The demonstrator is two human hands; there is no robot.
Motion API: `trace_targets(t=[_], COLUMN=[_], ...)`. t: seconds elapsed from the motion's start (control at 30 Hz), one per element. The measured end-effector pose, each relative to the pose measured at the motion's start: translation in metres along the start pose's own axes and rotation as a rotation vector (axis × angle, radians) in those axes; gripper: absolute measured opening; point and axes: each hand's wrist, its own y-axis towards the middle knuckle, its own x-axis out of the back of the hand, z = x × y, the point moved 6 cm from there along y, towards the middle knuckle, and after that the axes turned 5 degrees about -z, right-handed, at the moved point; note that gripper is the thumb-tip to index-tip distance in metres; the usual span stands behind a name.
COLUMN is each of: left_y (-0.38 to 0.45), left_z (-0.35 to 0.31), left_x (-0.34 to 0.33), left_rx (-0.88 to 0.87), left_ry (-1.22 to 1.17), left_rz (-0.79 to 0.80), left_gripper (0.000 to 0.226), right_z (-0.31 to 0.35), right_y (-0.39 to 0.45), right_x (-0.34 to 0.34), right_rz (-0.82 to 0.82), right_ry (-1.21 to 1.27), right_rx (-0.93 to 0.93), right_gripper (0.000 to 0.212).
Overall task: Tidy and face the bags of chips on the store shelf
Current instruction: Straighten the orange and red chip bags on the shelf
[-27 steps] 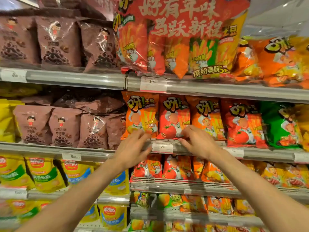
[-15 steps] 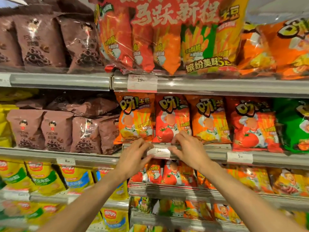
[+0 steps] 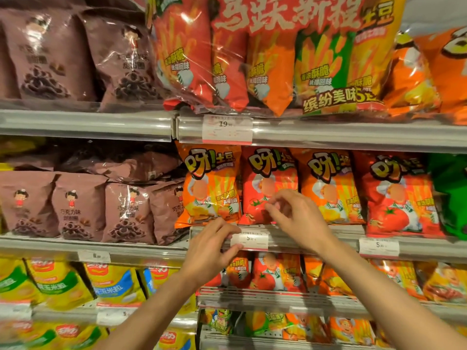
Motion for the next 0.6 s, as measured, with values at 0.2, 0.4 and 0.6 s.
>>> trace_targets(t=[0.2,0.4,0.6], left_y=[0.0,0.0,0.0], left_z=[0.002,0.002,0.004], left_x=[0.0,0.0,-0.001], left_rx=[0.006,0.009,0.025], left_ry=[-0.041,-0.044,-0.042], left_rz=[-0.014,0.011,0.045], left_gripper=[0.027,0.03,0.031], right_z=[0.048,0.068,0.07], right_y=[0.061,0.08,0.078], right_x=[-0.029,-0.057,-0.057], right_rz=[0.243,0.392,0.278], right_ry=[0.046,0.156,0.333], right_rx=[-0.11,-0.27,-0.258], right_gripper=[0.057,0.057,0.076])
